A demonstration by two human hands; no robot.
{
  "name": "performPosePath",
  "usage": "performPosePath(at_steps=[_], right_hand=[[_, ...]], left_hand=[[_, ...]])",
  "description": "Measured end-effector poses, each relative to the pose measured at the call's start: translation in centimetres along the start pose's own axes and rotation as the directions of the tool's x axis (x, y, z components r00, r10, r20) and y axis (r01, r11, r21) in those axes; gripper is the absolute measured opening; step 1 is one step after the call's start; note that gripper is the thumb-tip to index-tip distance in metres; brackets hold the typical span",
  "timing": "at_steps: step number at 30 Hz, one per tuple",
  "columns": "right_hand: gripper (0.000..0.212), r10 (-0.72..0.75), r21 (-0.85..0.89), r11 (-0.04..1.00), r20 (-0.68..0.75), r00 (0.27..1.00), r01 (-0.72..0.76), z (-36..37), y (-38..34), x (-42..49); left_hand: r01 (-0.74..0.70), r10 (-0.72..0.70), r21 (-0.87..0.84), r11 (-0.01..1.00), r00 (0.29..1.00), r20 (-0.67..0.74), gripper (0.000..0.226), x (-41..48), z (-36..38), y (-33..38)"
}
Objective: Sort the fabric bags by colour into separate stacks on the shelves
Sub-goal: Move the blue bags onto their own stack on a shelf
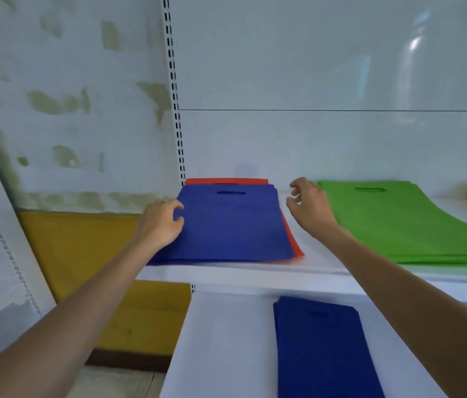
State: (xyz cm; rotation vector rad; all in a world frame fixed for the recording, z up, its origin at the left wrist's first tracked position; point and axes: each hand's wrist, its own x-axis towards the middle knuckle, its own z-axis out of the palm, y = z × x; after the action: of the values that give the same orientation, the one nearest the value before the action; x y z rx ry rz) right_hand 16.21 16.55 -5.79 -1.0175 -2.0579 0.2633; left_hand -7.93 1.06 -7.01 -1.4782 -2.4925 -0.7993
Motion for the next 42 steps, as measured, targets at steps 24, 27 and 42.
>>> performPosePath(at_steps=[24,27,42], right_hand=[[0.029,0.443,-0.094,0.894,0.027,0.896,-0.439,7.9,1.1,3.9],[0.026,0.402,-0.045,0.914,-0.02,0.916,-0.402,7.5,0.9,3.5],[0.034,-0.078,-0.044,0.997,-0.448,0.891,0.066,-2.0,0.5,-0.1]], left_hand=[[0.059,-0.104,-0.235,0.97,0.977,-0.184,0.015,5.1,2.7,-3.8],[0.027,-0.068,-0.25,0.968,0.985,-0.16,0.02,4.7,2.7,-3.7],[-0.273,0.22,-0.269,0.924,0.953,-0.21,0.031,1.1,0.8,1.4]])
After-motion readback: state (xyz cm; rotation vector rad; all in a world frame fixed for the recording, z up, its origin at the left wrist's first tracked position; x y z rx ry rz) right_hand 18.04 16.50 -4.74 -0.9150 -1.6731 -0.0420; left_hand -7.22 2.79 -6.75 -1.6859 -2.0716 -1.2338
